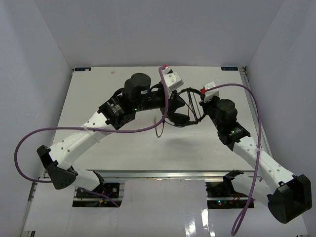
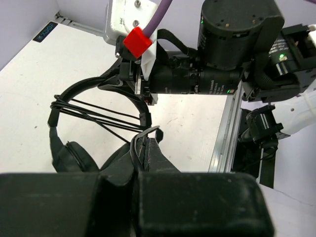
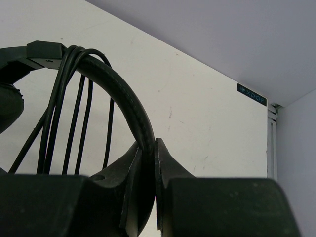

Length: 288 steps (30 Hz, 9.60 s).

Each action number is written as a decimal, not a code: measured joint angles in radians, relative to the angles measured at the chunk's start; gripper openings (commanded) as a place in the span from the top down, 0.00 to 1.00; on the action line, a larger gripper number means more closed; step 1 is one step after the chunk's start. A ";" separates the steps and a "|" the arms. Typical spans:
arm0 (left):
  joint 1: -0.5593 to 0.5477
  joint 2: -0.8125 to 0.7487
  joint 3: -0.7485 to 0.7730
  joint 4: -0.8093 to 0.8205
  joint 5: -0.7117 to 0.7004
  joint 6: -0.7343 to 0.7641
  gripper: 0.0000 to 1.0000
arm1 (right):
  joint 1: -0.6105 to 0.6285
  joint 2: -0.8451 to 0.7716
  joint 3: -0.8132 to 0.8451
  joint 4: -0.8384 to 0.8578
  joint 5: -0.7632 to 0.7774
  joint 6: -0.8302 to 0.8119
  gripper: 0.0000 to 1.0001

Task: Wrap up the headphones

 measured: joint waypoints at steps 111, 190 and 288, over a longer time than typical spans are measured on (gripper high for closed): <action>0.246 0.502 -0.776 1.683 0.319 -0.511 0.52 | -0.111 0.127 0.633 -0.500 -0.818 0.222 0.92; -0.290 0.378 -0.562 1.045 -0.061 -0.403 0.94 | -0.156 0.255 0.423 -0.266 0.215 0.389 0.92; -0.028 0.200 0.037 0.010 -0.061 0.177 0.96 | 0.012 -0.031 0.036 -0.112 0.080 -0.032 0.92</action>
